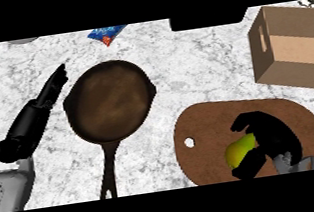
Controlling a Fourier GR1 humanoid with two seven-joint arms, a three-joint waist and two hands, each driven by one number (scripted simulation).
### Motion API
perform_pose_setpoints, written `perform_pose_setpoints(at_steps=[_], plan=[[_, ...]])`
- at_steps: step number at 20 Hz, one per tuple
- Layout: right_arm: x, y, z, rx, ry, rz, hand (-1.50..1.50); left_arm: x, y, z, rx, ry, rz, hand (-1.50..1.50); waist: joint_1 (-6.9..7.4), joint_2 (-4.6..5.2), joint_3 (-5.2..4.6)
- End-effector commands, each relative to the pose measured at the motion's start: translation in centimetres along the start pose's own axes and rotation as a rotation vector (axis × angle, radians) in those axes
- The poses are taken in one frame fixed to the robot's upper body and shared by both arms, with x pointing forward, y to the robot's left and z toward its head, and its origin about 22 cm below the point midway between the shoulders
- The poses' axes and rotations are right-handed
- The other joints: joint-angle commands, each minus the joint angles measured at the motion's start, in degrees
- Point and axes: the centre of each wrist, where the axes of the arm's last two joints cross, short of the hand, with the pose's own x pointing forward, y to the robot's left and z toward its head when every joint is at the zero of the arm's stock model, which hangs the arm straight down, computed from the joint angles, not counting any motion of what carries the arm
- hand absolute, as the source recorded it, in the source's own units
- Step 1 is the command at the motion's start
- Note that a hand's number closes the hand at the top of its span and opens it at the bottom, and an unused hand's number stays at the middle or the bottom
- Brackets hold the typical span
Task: Pick the pear from the cutting board and place it in the cardboard box
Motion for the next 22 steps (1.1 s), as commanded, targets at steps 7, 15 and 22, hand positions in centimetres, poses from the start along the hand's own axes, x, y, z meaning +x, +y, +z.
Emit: perform_pose_setpoints(at_steps=[7,15,22], plan=[[0.3,0.7,2.1,-0.007,-0.505,0.321,1.5,0.4,-0.9,-0.2,-0.012,-0.017,0.007,0.0,1.13,0.14,0.3],[0.2,-1.0,6.1,-0.003,-1.253,0.574,1.5,-0.3,0.0,-0.2,-0.003,-0.002,0.011,0.0,0.19,0.17,0.45],[-3.4,-8.2,5.9,-0.305,-1.464,0.598,1.5,-0.8,-0.2,0.7,0.034,0.014,-0.019,0.0,-1.34,0.09,0.27]])
